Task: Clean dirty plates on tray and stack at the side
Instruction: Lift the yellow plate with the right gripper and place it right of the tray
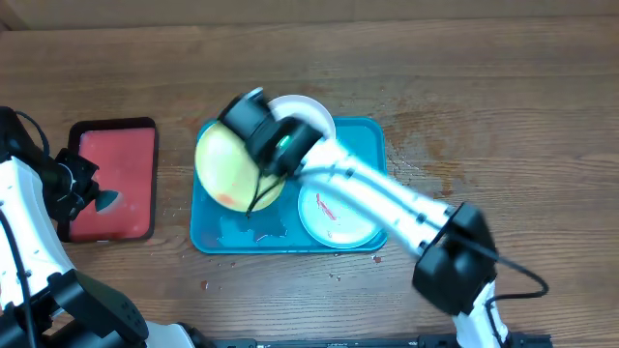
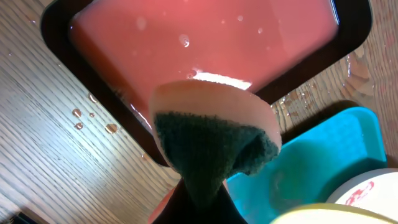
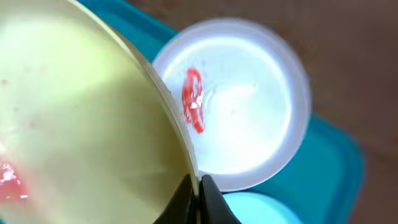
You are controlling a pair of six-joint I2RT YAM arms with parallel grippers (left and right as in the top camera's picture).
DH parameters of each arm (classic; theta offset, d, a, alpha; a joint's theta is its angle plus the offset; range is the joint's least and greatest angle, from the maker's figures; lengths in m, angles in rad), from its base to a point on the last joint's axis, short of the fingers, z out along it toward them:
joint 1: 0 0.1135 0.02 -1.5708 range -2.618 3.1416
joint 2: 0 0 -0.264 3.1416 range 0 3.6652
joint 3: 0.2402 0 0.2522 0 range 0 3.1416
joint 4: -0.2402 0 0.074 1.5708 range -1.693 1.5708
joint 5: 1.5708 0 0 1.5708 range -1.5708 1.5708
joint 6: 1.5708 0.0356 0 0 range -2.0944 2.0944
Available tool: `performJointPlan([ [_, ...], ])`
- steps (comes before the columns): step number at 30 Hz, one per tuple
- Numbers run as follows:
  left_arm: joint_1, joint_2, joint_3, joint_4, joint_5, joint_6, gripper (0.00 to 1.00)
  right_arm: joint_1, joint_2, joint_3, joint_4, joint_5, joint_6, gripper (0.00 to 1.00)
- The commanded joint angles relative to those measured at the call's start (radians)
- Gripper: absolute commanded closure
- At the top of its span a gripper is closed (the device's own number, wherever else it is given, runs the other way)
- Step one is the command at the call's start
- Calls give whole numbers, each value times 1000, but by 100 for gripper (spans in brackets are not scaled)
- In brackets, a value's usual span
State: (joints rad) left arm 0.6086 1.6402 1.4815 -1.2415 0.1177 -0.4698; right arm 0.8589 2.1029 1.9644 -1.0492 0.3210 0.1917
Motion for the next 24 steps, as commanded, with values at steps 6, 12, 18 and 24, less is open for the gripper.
performJointPlan([
  [6,-3,-8,11,1,14,-10,96,-430,-28,18,-202,-645,97,96],
  [12,-3,-9,11,1,14,-10,96,-706,-27,-52,-295,-486,97,96],
  [18,-3,-9,11,7,14,-10,96,-906,-26,-153,-250,-444,97,96],
  [24,-3,-9,11,9,14,-10,96,-1033,-26,-262,-152,-419,97,96],
])
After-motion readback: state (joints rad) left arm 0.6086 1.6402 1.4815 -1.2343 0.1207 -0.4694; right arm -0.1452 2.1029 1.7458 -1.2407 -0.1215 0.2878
